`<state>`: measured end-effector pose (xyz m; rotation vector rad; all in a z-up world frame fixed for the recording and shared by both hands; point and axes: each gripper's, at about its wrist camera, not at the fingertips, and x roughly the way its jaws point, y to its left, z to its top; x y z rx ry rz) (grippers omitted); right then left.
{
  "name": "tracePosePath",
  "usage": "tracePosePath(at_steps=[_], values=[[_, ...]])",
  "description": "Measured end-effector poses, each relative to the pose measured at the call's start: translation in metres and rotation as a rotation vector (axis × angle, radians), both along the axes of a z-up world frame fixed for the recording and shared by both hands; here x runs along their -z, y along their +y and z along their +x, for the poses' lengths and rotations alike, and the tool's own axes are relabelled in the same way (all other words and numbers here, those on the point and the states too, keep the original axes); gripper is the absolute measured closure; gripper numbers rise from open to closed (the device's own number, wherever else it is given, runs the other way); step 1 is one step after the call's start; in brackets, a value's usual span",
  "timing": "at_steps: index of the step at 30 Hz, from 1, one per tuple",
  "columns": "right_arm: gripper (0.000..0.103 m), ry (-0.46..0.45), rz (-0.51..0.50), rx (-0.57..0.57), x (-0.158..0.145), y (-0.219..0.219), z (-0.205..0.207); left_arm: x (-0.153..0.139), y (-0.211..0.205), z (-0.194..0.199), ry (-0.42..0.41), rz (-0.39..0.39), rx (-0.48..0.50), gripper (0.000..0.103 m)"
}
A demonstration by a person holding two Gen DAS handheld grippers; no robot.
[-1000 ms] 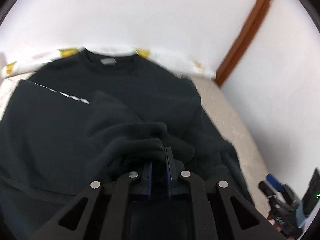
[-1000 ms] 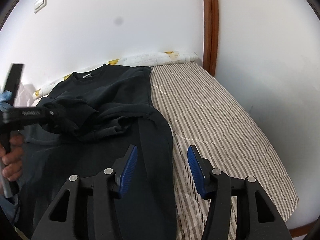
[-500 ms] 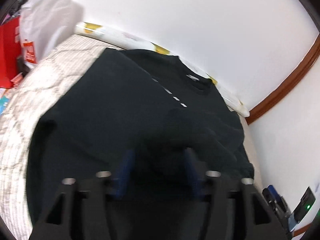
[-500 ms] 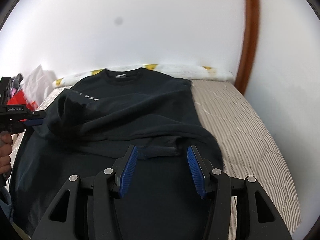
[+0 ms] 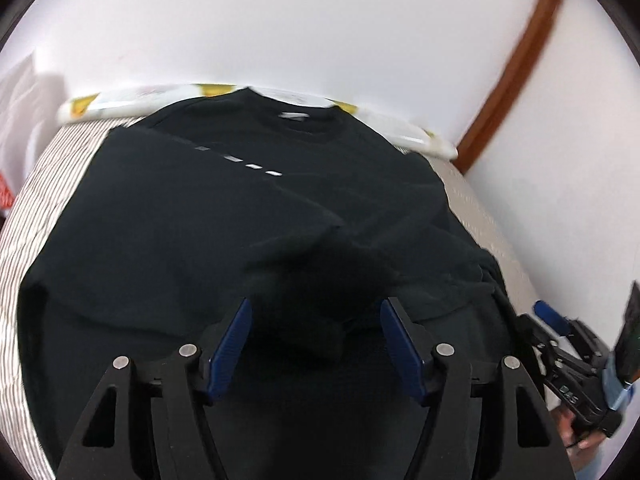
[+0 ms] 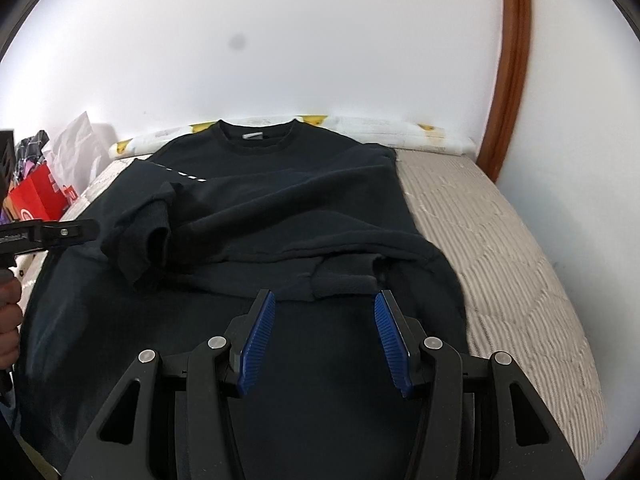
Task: Fold small clothes
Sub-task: 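Grasp the folded sleeve cuff with the left tool and straighten it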
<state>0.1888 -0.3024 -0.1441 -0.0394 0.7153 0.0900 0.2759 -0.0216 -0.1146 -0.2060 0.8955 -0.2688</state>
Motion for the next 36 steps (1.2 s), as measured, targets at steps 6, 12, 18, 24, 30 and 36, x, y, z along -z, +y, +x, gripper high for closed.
tracePosePath(at_steps=[6,12,18,24,30,36], values=[[0.051,0.015,-0.005,0.052,0.01,-0.028,-0.01,0.012,-0.049,0.01,-0.027,0.173,0.051,0.03],[0.051,0.044,0.012,0.093,0.023,-0.052,-0.006,0.023,-0.062,0.02,-0.034,0.287,0.009,0.031],[0.051,0.056,0.039,0.109,0.03,-0.06,0.0,0.023,-0.061,0.023,-0.038,0.326,-0.015,0.056],[0.052,0.052,0.023,0.097,0.027,-0.051,0.003,0.007,-0.035,0.023,-0.042,0.226,-0.01,0.096],[0.052,0.026,0.001,0.07,0.011,-0.032,0.013,-0.031,0.037,0.02,-0.113,0.166,-0.13,0.097],[0.052,0.017,-0.02,0.048,0.002,-0.007,0.031,-0.032,0.129,0.028,-0.062,0.13,-0.276,0.096]])
